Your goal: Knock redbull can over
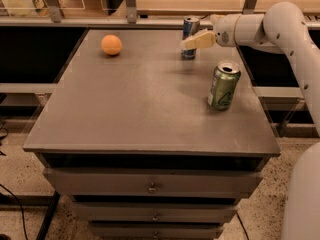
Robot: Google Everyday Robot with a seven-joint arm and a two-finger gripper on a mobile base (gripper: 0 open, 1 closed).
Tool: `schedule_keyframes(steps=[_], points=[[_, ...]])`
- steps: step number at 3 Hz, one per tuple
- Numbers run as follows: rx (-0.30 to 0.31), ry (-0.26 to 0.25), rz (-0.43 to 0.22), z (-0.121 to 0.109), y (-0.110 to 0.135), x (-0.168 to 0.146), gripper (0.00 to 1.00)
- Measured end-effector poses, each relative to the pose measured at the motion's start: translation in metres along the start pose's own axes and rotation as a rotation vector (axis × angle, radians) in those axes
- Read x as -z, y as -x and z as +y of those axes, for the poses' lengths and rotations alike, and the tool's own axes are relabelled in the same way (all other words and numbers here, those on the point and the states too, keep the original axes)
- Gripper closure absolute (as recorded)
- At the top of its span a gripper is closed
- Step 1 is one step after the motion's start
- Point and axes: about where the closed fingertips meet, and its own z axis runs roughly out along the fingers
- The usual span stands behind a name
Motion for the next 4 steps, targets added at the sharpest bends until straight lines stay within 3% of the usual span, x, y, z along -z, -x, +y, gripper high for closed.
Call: schedule_keyframes(steps=[1, 3, 4], points=[[-0.01, 0.017, -0.027, 0.003, 0.001, -0.012, 0.18], [-0.005, 0.048, -0.075, 0.007, 0.003, -0.031, 0.64], [0.023, 0.042, -0.064, 0.007, 0.01, -0.028, 0.88]])
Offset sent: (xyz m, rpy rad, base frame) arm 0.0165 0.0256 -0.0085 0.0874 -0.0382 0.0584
